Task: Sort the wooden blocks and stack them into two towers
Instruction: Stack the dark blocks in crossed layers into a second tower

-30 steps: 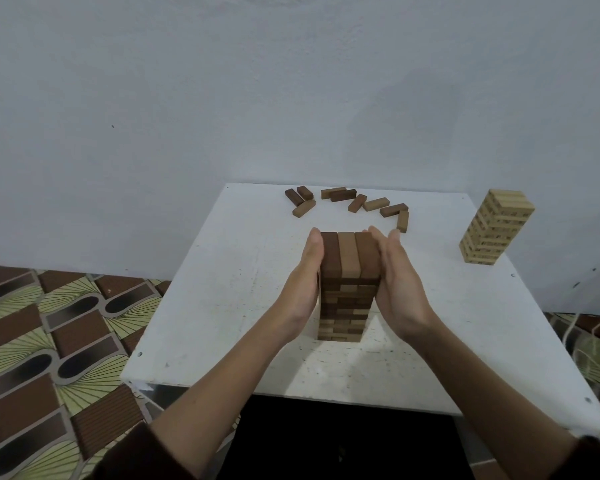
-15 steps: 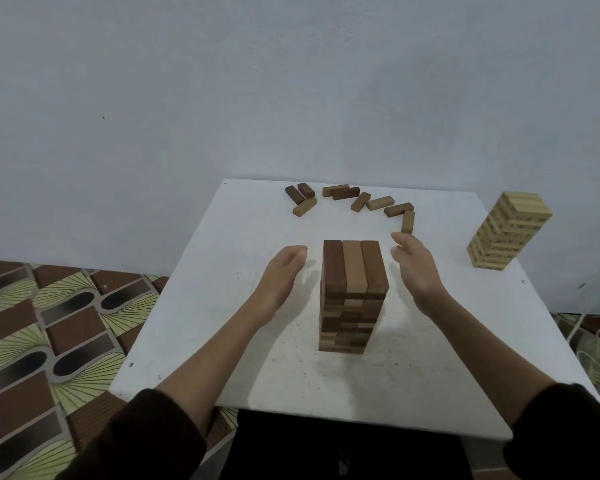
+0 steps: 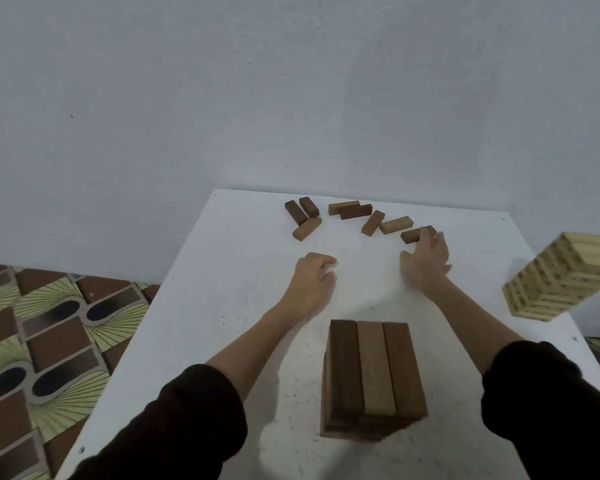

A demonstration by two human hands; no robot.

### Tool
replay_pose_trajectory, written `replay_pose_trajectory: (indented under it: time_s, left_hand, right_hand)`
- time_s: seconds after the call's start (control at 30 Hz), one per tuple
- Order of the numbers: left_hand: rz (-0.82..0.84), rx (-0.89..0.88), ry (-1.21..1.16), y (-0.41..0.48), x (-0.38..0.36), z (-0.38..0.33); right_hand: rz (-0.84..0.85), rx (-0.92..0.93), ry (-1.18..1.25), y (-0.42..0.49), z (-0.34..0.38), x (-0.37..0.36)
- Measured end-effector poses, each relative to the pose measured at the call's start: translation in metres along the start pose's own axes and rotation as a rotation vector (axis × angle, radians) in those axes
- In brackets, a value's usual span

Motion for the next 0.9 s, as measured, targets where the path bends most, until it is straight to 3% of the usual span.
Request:
replay_pose_trajectory:
  time_s: [0.13, 0.3, 0.47, 0.67, 0.8, 0.9]
  left_hand:
    - [-0.056, -0.059, 0.059, 0.015, -0.006, 0.008]
    - [-0.036, -0.075, 0.083, 0.018, -0.006, 0.008]
    - [-0.030, -0.079, 0.063, 0.016, -0.005, 0.008]
    - [-0.007, -0.097, 0.014, 0.012, -0.005, 0.000]
    - [-0.007, -0.132, 0.061, 0.013, -0.004, -0.006]
    - [0.084, -0.111, 0.149, 0.015, -0.008, -0.005]
  right_hand:
    - [-0.036, 0.035, -0.061, 0.022, 0.015, -0.010]
    - [0.041, 0.105, -0.269, 0.033, 0.026, -0.020]
    - [-0.048, 0.244, -0.313, 0.018, 0.030, -0.016]
    - [-0.084, 0.424, -0.184, -0.009, 0.033, -0.013]
    - [0.019, 0.549, -0.077, -0.031, 0.041, -0.015]
    - [0.194, 0.665, 0.123, -0.053, 0.049, -0.022]
Point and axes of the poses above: each hand's wrist, its own y-axis towards the middle knuckle, its own x-axis out of the back of the hand, z = x × y, the point moved 6 cm from there along y, towards the middle knuckle, and after that the axes turned 9 degrees about -y, right-handed, at the moved point
